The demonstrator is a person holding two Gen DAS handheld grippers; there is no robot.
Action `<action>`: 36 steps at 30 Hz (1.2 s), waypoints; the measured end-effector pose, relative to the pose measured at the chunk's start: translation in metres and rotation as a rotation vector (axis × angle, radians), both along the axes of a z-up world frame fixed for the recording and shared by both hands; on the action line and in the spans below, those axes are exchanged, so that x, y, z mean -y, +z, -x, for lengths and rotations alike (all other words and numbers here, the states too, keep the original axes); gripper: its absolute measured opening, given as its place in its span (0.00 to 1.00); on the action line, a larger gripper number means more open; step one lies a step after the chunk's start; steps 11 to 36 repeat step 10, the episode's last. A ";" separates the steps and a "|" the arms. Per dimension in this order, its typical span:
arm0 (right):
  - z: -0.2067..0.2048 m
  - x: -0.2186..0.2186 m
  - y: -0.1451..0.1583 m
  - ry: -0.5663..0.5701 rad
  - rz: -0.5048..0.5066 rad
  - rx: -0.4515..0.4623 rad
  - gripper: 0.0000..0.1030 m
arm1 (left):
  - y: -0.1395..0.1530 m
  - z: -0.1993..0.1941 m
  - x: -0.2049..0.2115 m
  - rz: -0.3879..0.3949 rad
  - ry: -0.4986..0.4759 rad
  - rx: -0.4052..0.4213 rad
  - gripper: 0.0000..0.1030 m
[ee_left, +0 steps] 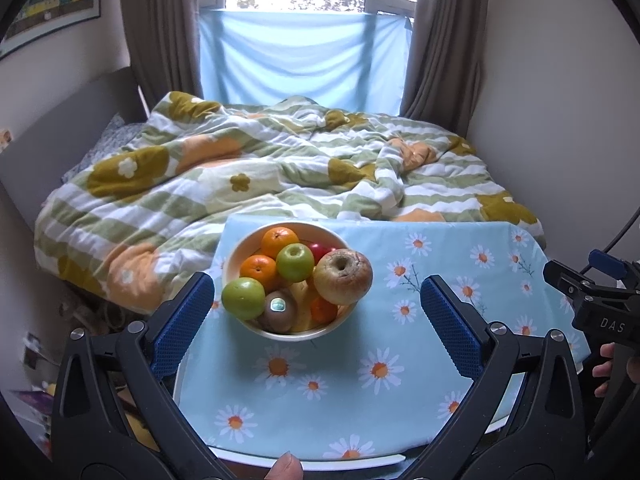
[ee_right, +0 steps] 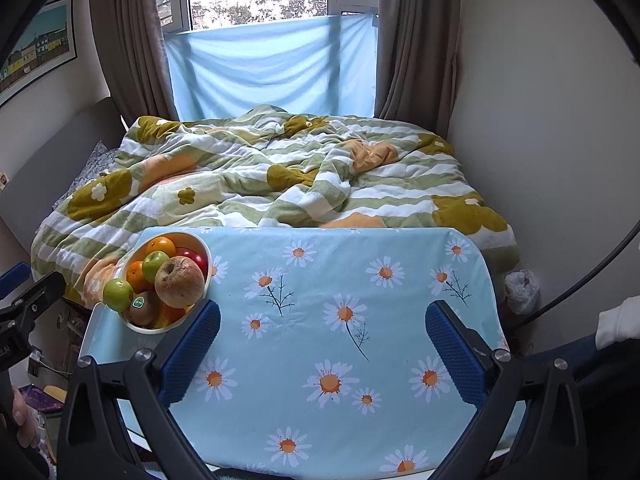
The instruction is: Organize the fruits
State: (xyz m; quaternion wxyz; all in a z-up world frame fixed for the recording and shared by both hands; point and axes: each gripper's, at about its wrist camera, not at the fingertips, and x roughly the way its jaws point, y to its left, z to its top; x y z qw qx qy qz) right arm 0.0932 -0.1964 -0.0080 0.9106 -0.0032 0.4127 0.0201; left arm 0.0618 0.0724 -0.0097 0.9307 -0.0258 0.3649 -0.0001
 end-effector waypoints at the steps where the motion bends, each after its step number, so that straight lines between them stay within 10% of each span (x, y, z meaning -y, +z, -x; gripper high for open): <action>1: -0.001 -0.001 0.000 0.000 0.000 0.000 0.99 | 0.000 0.000 0.000 -0.001 0.001 0.000 1.00; 36: 0.003 -0.001 0.000 -0.001 -0.003 -0.003 0.99 | 0.000 -0.003 0.003 -0.030 -0.009 -0.001 1.00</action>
